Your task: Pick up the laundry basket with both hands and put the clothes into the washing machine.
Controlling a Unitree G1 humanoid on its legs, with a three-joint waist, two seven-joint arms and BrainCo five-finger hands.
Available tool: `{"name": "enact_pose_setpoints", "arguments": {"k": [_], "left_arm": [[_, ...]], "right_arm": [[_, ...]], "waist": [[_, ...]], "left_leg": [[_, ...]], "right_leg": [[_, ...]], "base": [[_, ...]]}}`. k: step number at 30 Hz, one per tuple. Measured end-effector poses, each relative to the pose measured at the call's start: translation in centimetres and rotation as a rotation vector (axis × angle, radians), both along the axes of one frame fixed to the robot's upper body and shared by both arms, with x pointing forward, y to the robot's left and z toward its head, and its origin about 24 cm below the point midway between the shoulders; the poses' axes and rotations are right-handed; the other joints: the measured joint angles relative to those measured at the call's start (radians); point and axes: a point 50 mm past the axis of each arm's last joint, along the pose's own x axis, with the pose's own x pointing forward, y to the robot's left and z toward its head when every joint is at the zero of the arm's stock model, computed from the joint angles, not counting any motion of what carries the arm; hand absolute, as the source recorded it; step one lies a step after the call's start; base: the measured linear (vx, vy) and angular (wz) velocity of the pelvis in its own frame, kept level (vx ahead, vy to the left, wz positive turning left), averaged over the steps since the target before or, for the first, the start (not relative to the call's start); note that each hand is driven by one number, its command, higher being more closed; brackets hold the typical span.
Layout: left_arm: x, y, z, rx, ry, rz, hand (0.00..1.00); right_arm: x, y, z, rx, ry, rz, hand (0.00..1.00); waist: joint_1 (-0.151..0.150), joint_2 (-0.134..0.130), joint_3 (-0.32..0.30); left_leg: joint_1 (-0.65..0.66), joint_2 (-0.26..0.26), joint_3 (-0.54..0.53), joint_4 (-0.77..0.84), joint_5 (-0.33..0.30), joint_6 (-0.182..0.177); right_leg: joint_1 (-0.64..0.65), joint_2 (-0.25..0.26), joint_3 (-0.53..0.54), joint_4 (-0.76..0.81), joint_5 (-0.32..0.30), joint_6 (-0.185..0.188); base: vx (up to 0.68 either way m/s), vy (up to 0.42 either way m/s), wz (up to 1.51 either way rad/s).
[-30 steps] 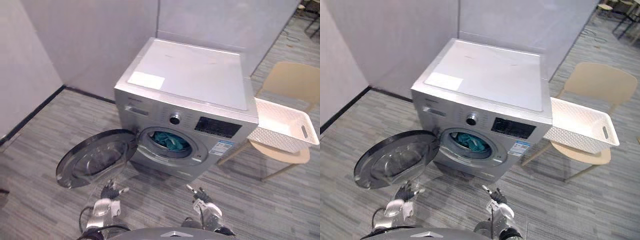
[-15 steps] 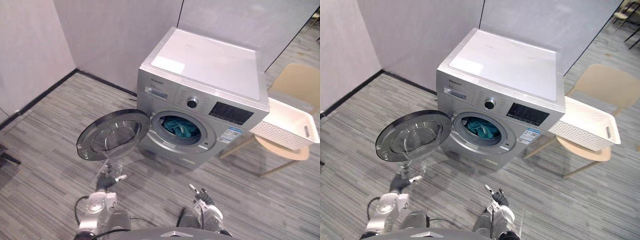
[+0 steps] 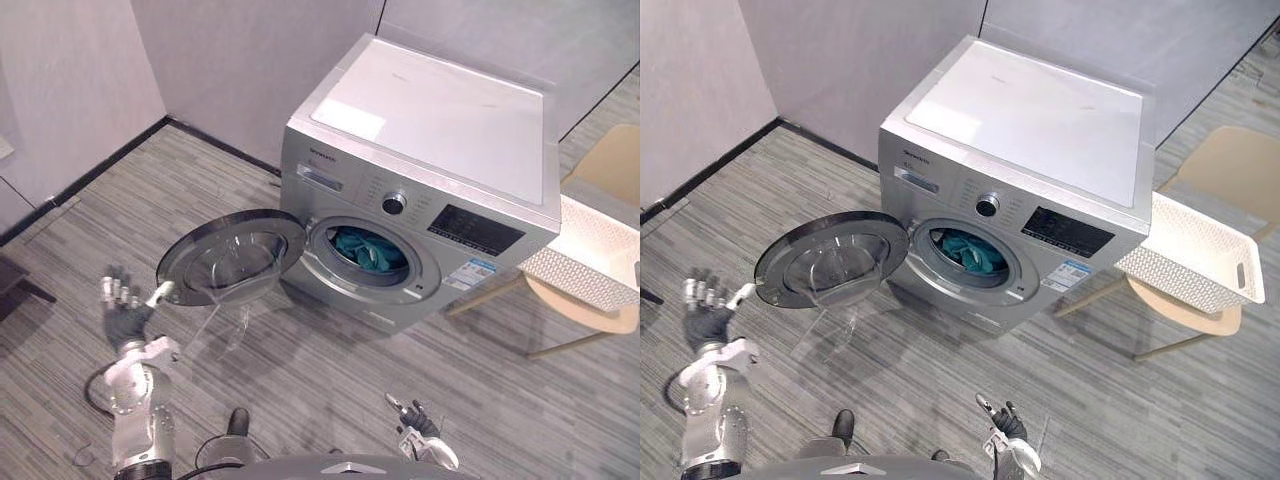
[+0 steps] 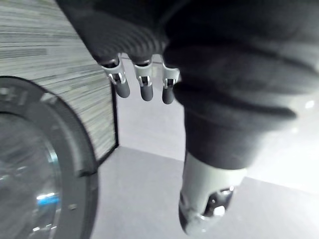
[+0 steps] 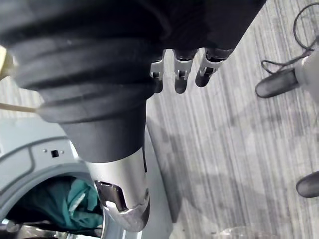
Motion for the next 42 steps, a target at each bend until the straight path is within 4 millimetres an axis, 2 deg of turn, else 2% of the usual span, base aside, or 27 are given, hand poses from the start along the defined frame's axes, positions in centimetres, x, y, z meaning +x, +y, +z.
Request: {"name": "enact_pose_setpoints", "arguments": {"k": [3, 6, 8, 9, 10, 11, 12, 14, 17, 18, 21, 22, 24, 26, 28, 30, 32, 34, 35, 36, 37, 38, 39, 40, 41, 42], "left_arm": [[0.0, 1.1, 0.7, 0.035, -0.023, 0.042, 0.00], [0.7, 3.9, 3.2, 0.119, -0.086, 0.146, 0.00], [1.2, 6.0, 5.8, 0.196, -0.149, 0.205, 0.00], [2.0, 7.5, 8.4, 0.266, -0.210, 0.233, 0.00], [2.4, 8.1, 9.4, 0.287, -0.234, 0.239, 0.00], [3.6, 9.1, 11.4, 0.316, -0.278, 0.245, 0.00], [4.3, 9.6, 12.4, 0.318, -0.299, 0.247, 0.00], [6.6, 11.1, 15.6, 0.277, -0.377, 0.220, 0.00], [9.1, 11.8, 18.5, 0.270, -0.396, 0.183, 0.00], [10.1, 11.9, 19.6, 0.239, -0.409, 0.173, 0.00], [12.6, 11.3, 20.7, 0.202, -0.360, 0.140, 0.00], [13.1, 11.1, 20.7, 0.210, -0.336, 0.131, 0.00], [14.0, 10.7, 20.0, 0.232, -0.261, 0.107, 0.00], [15.1, 9.9, 18.5, 0.233, -0.178, 0.063, 0.00], [15.4, 9.3, 17.3, 0.212, -0.174, 0.082, 0.00], [15.6, 8.9, 16.5, 0.196, -0.169, 0.075, 0.00], [15.5, 8.1, 14.2, 0.152, -0.154, 0.071, 0.00], [15.0, 7.4, 11.0, 0.106, -0.100, 0.078, 0.00], [14.6, 6.5, 8.1, 0.062, -0.030, 0.065, 0.00], [13.8, 5.4, 4.2, -0.001, 0.070, 0.050, 0.00], [13.2, 4.7, 2.1, -0.038, 0.129, 0.037, 0.00], [11.9, 2.4, -2.0, -0.079, 0.266, -0.023, 0.00], [10.2, -1.7, -6.3, -0.090, 0.427, -0.162, 0.00], [9.9, -2.6, -7.0, -0.085, 0.456, -0.197, 0.00], [8.7, -8.1, -9.5, -0.046, 0.580, -0.423, 0.00], [8.2, -10.5, -10.2, -0.018, 0.615, -0.533, 0.00]], "right_arm": [[-0.2, -0.8, 0.1, -0.022, 0.001, 0.024, 0.00], [-0.4, -1.2, 0.2, -0.035, -0.002, 0.060, 0.00], [-0.2, -0.9, 0.3, -0.034, -0.011, 0.081, 0.00], [0.4, -0.9, 0.7, -0.043, -0.040, 0.102, 0.00], [0.5, -0.9, 0.7, -0.045, -0.046, 0.105, 0.00], [1.1, -0.9, 1.1, -0.050, -0.073, 0.112, 0.00], [1.4, -0.9, 1.3, -0.052, -0.089, 0.118, 0.00], [2.6, -0.8, 2.1, -0.055, -0.150, 0.120, 0.00], [3.3, -0.9, 2.8, -0.050, -0.199, 0.104, 0.00], [3.6, -0.8, 3.0, -0.045, -0.217, 0.102, 0.00], [4.1, -0.3, 3.4, -0.020, -0.259, 0.106, 0.00], [4.2, -0.3, 3.5, -0.017, -0.265, 0.105, 0.00], [4.4, -0.2, 3.8, -0.018, -0.286, 0.112, 0.00], [4.5, 0.0, 4.1, -0.004, -0.307, 0.100, 0.00], [4.6, 0.0, 4.2, -0.004, -0.317, 0.096, 0.00], [4.6, 0.0, 4.3, -0.006, -0.318, 0.094, 0.00], [4.9, 0.1, 4.4, -0.006, -0.328, 0.097, 0.00], [5.1, 0.4, 4.5, 0.000, -0.333, 0.110, 0.00], [5.1, 0.5, 4.5, 0.000, -0.332, 0.110, 0.00], [5.2, 0.5, 4.5, 0.000, -0.335, 0.111, 0.00], [5.4, 0.6, 4.6, 0.000, -0.339, 0.111, 0.00], [5.7, 0.7, 4.6, -0.001, -0.340, 0.112, 0.00], [6.1, 1.1, 4.4, 0.008, -0.325, 0.087, 0.00], [6.1, 1.2, 4.3, 0.011, -0.318, 0.083, 0.00], [6.2, 1.9, 3.6, 0.035, -0.279, 0.080, 0.00], [5.9, 2.1, 3.3, 0.044, -0.258, 0.079, 0.00]], "waist": [[-0.006, 0.009, -0.005], [-0.009, -0.001, 0.012], [-0.008, -0.015, 0.041], [-0.008, -0.027, 0.065], [-0.007, -0.032, 0.075], [-0.003, -0.046, 0.093], [-0.004, -0.053, 0.102], [-0.008, -0.084, 0.123], [-0.017, -0.118, 0.140], [-0.021, -0.121, 0.141], [-0.027, -0.123, 0.152], [-0.028, -0.125, 0.162], [-0.029, -0.134, 0.172], [-0.029, -0.142, 0.184], [-0.025, -0.144, 0.192], [-0.010, -0.142, 0.197], [0.004, -0.130, 0.203], [0.015, -0.126, 0.204], [0.018, -0.124, 0.205], [0.018, -0.123, 0.203], [0.018, -0.122, 0.202], [0.017, -0.122, 0.201], [0.007, -0.117, 0.198], [0.003, -0.116, 0.197], [-0.019, -0.105, 0.189], [-0.029, -0.100, 0.179]], "left_leg": [[0.024, 0.011, 0.011, -0.054, 0.031, -0.003], [-0.037, 0.020, 0.013, -0.055, 0.040, 0.001], [-0.077, 0.031, 0.033, -0.055, 0.055, 0.000], [-0.125, 0.045, 0.059, -0.055, 0.075, 0.001], [-0.142, 0.049, 0.061, -0.054, 0.082, 0.000], [-0.176, 0.056, 0.070, -0.054, 0.095, 0.001], [-0.192, 0.061, 0.077, -0.054, 0.102, 0.001], [-0.249, 0.066, 0.091, -0.030, 0.108, 0.002], [-0.299, 0.074, 0.107, -0.006, 0.104, 0.003], [-0.338, 0.090, 0.107, 0.014, 0.100, 0.003], [-0.404, 0.138, 0.108, 0.068, 0.080, -0.002], [-0.408, 0.147, 0.109, 0.081, 0.073, -0.003], [-0.431, 0.172, 0.115, 0.122, 0.052, -0.009], [-0.461, 0.211, 0.124, 0.160, 0.032, -0.021], [-0.469, 0.230, 0.134, 0.172, 0.027, -0.027], [-0.469, 0.242, 0.139, 0.181, 0.022, -0.035], [-0.460, 0.244, 0.143, 0.183, 0.022, -0.036], [-0.424, 0.239, 0.162, 0.176, 0.023, -0.037], [-0.394, 0.223, 0.170, 0.174, 0.023, -0.036], [-0.367, 0.202, 0.182, 0.174, 0.021, -0.034], [-0.355, 0.192, 0.191, 0.172, 0.020, -0.032], [-0.335, 0.169, 0.205, 0.164, 0.019, -0.029], [-0.302, 0.142, 0.232, 0.135, 0.029, -0.018], [-0.296, 0.135, 0.233, 0.126, 0.033, -0.017], [-0.258, 0.103, 0.246, 0.069, 0.056, -0.006], [-0.247, 0.091, 0.247, 0.043, 0.072, -0.004]], "right_leg": [[0.002, 0.010, 0.002, -0.018, 0.010, -0.006], [-0.050, 0.022, 0.005, -0.042, 0.038, -0.012], [-0.088, 0.030, 0.007, -0.052, 0.060, -0.015], [-0.133, 0.038, 0.006, -0.054, 0.075, -0.018], [-0.150, 0.041, 0.006, -0.054, 0.082, -0.019], [-0.185, 0.044, 0.008, -0.057, 0.098, -0.022], [-0.200, 0.046, 0.007, -0.059, 0.104, -0.021], [-0.248, 0.046, 0.019, -0.063, 0.131, -0.019], [-0.295, 0.048, 0.032, -0.070, 0.164, -0.018], [-0.324, 0.063, 0.030, -0.079, 0.202, -0.012], [-0.368, 0.105, 0.028, -0.101, 0.289, -0.010], [-0.369, 0.112, 0.028, -0.101, 0.299, -0.014], [-0.384, 0.133, 0.030, -0.102, 0.324, -0.017], [-0.397, 0.165, 0.034, -0.120, 0.359, -0.020], [-0.403, 0.181, 0.039, -0.128, 0.368, -0.022], [-0.402, 0.192, 0.046, -0.133, 0.368, -0.022], [-0.388, 0.195, 0.054, -0.143, 0.367, -0.023], [-0.362, 0.189, 0.058, -0.145, 0.360, -0.024], [-0.334, 0.173, 0.061, -0.141, 0.333, -0.029], [-0.312, 0.150, 0.065, -0.129, 0.296, -0.030], [-0.307, 0.139, 0.069, -0.119, 0.279, -0.030], [-0.300, 0.113, 0.083, -0.101, 0.243, -0.031], [-0.307, 0.084, 0.093, -0.068, 0.211, -0.030], [-0.308, 0.078, 0.095, -0.062, 0.206, -0.027], [-0.313, 0.054, 0.108, -0.038, 0.184, -0.011], [-0.321, 0.045, 0.112, -0.030, 0.181, -0.012]], "base": [[-0.08, -0.041, -0.11], [-0.17, 0.002, -0.06], [-0.19, 0.006, -0.07], [-0.18, 0.006, -0.04], [-0.20, 0.007, -0.06], [-0.13, 0.000, -0.07], [-0.15, 0.006, -0.10], [-0.10, 0.021, -0.15], [-0.08, 0.036, -0.23], [-0.09, 0.021, -0.29], [-0.08, 0.012, -0.36], [-0.05, 0.012, -0.34], [-0.03, 0.000, -0.36], [0.00, -0.009, -0.40], [0.04, 0.004, -0.28], [0.08, 0.010, -0.17], [0.07, 0.031, 0.01], [0.07, 0.048, 0.07], [0.06, 0.063, 0.21], [0.05, 0.067, 0.23], [0.03, 0.080, 0.17], [0.01, 0.080, 0.03], [-0.01, 0.075, 0.01], [-0.04, 0.068, -0.03], [-0.07, 0.065, -0.03], [-0.08, 0.085, 0.02]]}}
